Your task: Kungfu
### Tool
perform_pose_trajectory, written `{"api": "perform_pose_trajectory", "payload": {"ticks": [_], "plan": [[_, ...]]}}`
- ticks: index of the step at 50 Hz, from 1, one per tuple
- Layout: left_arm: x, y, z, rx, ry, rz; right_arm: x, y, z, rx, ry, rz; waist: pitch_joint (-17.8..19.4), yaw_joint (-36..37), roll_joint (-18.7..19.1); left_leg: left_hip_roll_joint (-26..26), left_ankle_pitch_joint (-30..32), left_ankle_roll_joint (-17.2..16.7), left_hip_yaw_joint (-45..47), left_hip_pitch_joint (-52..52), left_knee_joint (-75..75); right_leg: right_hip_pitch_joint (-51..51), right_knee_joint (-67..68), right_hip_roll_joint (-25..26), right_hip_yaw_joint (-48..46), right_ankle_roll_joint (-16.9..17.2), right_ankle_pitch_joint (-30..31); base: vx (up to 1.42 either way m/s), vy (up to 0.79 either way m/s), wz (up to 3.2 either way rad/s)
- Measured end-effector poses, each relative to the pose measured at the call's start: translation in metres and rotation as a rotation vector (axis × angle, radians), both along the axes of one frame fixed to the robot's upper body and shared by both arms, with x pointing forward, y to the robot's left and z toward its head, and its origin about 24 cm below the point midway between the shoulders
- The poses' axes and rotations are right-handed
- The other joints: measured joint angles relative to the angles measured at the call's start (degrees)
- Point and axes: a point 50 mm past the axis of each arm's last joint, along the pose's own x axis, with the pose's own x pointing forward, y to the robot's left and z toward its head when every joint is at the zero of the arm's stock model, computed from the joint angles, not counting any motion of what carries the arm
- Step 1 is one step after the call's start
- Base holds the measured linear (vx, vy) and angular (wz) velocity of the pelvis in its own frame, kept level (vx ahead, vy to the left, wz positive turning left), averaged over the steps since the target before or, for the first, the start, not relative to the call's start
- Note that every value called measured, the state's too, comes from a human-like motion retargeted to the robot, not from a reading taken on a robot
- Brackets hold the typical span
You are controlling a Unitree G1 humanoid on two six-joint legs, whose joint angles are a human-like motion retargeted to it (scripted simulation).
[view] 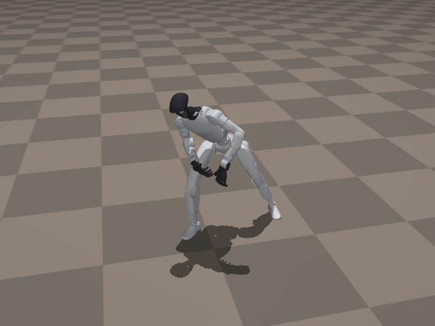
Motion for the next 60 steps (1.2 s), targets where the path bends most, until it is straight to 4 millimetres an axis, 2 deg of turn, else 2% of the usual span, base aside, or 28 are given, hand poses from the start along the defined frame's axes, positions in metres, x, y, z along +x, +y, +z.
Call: {"api": "perform_pose_trajectory", "payload": {"ticks": [2,5,12,22,25,28,30,32,34,36,38,40,42,44,45,46,48,50,51,55,58,60], "plan": [[-0.023,0.006,0.006,0.003,-0.044,-0.017,-0.019,0.013,0.01,0.078,-0.054,0.04,-0.6,1.5,0.4,-0.5,-0.1,0.0,0.5,1.0,-0.9,0.0,0.2,-0.3,0.5,0.1,-0.2,0.0,0.04,0.1],[-0.042,0.015,0.003,0.012,-0.098,0.019,-0.031,0.021,0.024,0.131,-0.159,0.068,-1.3,2.9,0.5,-2.8,0.3,0.0,0.6,2.1,-2.2,0.0,-0.5,-2.0,2.2,0.7,0.7,0.0,0.19,0.35],[-0.057,0.026,-0.004,-0.016,-0.069,0.148,-0.033,0.018,0.026,0.088,-0.178,0.13,-2.6,3.4,0.1,-7.2,0.1,0.0,0.1,2.7,-3.7,0.0,-3.8,-4.7,5.6,1.7,4.3,-0.01,0.2,0.19],[-0.054,0.032,0.001,-0.088,-0.03,0.19,-0.028,0.007,0.028,0.089,-0.242,0.084,-2.5,0.9,1.1,-7.4,-1.2,0.0,2.9,2.1,-1.9,0.0,-9.6,-5.3,3.6,-0.4,9.5,0.0,0.15,-0.25],[-0.042,0.039,0.008,-0.144,-0.06,0.245,-0.021,-0.004,0.021,0.083,-0.21,0.007,-2.7,0.6,1.0,-7.0,-1.6,0.0,4.1,2.3,-1.5,0.0,-10.9,-5.7,1.7,-1.4,10.9,-0.01,0.1,-0.37],[-0.019,0.052,0.023,-0.242,-0.149,0.354,-0.011,-0.019,0.014,0.102,-0.164,-0.09,-3.2,0.6,1.0,-6.3,-1.9,0.0,6.0,2.7,-1.2,0.0,-12.5,-5.7,-0.9,-2.7,12.3,0.01,0.09,-0.61],[0.0,0.064,0.039,-0.353,-0.245,0.455,-0.005,-0.031,0.011,0.119,-0.131,-0.157,-3.4,0.4,1.0,-5.8,-1.6,0.0,7.7,3.1,-1.4,0.0,-13.5,-5.3,-2.7,-4.2,12.3,0.02,0.06,-0.84],[0.018,0.072,0.067,-0.519,-0.386,0.531,0.001,-0.043,0.01,0.151,-0.102,-0.217,-3.6,0.2,1.4,-5.4,-0.8,0.0,9.6,3.4,-1.6,0.0,-13.4,-5.3,-5.7,-7.4,9.7,0.02,0.02,-1.04],[0.033,0.079,0.108,-0.725,-0.564,0.57,0.006,-0.056,0.011,0.189,-0.084,-0.283,-4.5,0.1,2.1,-5.3,0.8,0.0,10.7,3.3,-1.8,0.0,-12.1,-6.8,-10.1,-10.1,6.3,0.09,-0.03,-0.84],[0.041,0.081,0.16,-0.951,-0.779,0.539,0.01,-0.074,0.013,0.221,-0.082,-0.366,-5.6,-0.5,2.6,-6.0,3.7,0.0,10.5,3.4,-1.6,0.0,-11.3,-7.7,-12.0,-9.9,6.3,0.18,-0.2,-0.5],[0.039,0.083,0.21,-1.144,-0.993,0.478,0.011,-0.095,0.013,0.248,-0.081,-0.457,-6.7,-1.1,2.3,-7.7,8.8,0.0,10.0,4.6,-1.0,0.0,-10.6,-6.8,-11.2,-9.1,5.3,0.29,-0.2,-0.65],[0.032,0.082,0.249,-1.318,-1.15,0.409,0.009,-0.114,0.013,0.283,-0.073,-0.538,-8.0,-1.8,1.2,-9.9,16.9,0.0,9.6,6.0,-0.3,0.0,-9.5,-4.9,-8.9,-8.0,2.6,0.36,-0.37,-0.76],[0.024,0.072,0.28,-1.487,-1.222,0.294,0.008,-0.131,0.017,0.338,-0.069,-0.606,-9.8,-3.2,-0.7,-12.2,27.8,0.0,9.1,6.5,1.2,0.0,-8.5,-3.4,-6.2,-5.8,-0.7,0.37,-0.49,-0.35],[0.021,0.052,0.305,-1.662,-1.19,0.153,0.004,-0.151,0.024,0.401,-0.078,-0.675,-11.3,-4.4,-3.4,-12.7,37.4,0.0,8.2,6.5,5.1,1.8,-8.0,-1.7,-4.0,-3.1,-4.3,0.43,-0.61,-0.62],[0.021,0.038,0.317,-1.749,-1.139,0.057,-0.001,-0.164,0.028,0.435,-0.086,-0.716,-11.3,-4.2,-5.1,-12.2,41.1,0.0,6.8,7.1,8.7,4.3,-7.9,0.0,-3.5,-1.9,-6.2,0.51,-0.55,-1.66],[0.018,0.029,0.325,-1.799,-1.092,-0.032,-0.004,-0.173,0.032,0.452,-0.104,-0.744,-11.5,-4.0,-6.6,-14.0,41.1,0.0,5.5,6.7,11.7,6.7,-8.9,1.0,-2.4,-0.3,-7.0,0.57,-0.42,-2.13],[0.014,0.012,0.336,-1.855,-0.985,-0.183,-0.013,-0.187,0.039,0.48,-0.138,-0.796,-12.3,-2.4,-10.2,-20.0,37.1,0.0,1.9,5.3,17.9,11.6,-11.4,3.7,-0.2,1.9,-7.8,0.71,-0.2,-2.89],[0.016,0.001,0.339,-1.843,-0.895,-0.263,-0.022,-0.192,0.046,0.505,-0.169,-0.822,-13.3,-0.7,-13.3,-24.7,34.1,0.0,2.1,2.7,24.2,16.4,-14.2,7.6,2.3,2.1,-7.6,0.79,-0.15,-3.37],[0.017,-0.004,0.338,-1.83,-0.857,-0.291,-0.026,-0.192,0.05,0.523,-0.186,-0.825,-13.8,-0.5,-14.5,-24.3,32.4,0.0,4.1,1.4,26.3,19.0,-15.9,9.3,3.4,1.6,-7.4,0.73,-0.3,-2.97],[0.021,-0.027,0.325,-1.78,-0.651,-0.41,-0.042,-0.185,0.062,0.635,-0.234,-0.808,-15.9,-2.1,-16.8,-16.8,22.6,0.0,6.4,-3.8,33.8,31.5,-23.9,17.6,6.5,-1.3,-6.0,0.76,-0.55,-2.54],[0.029,-0.049,0.301,-1.76,-0.427,-0.474,-0.054,-0.179,0.069,0.742,-0.245,-0.784,-15.9,-3.6,-16.0,-10.0,13.5,0.0,1.9,-9.2,39.2,42.0,-30.2,25.1,8.9,-3.2,-4.6,0.76,-0.47,-2.67],[0.032,-0.063,0.282,-1.78,-0.276,-0.502,-0.059,-0.177,0.077,0.824,-0.257,-0.762,-15.1,-3.8,-15.6,-5.2,9.5,1.2,0.7,-12.2,40.1,48.0,-33.2,29.2,10.6,-4.1,-3.7,0.66,-0.26,-2.69]]}}
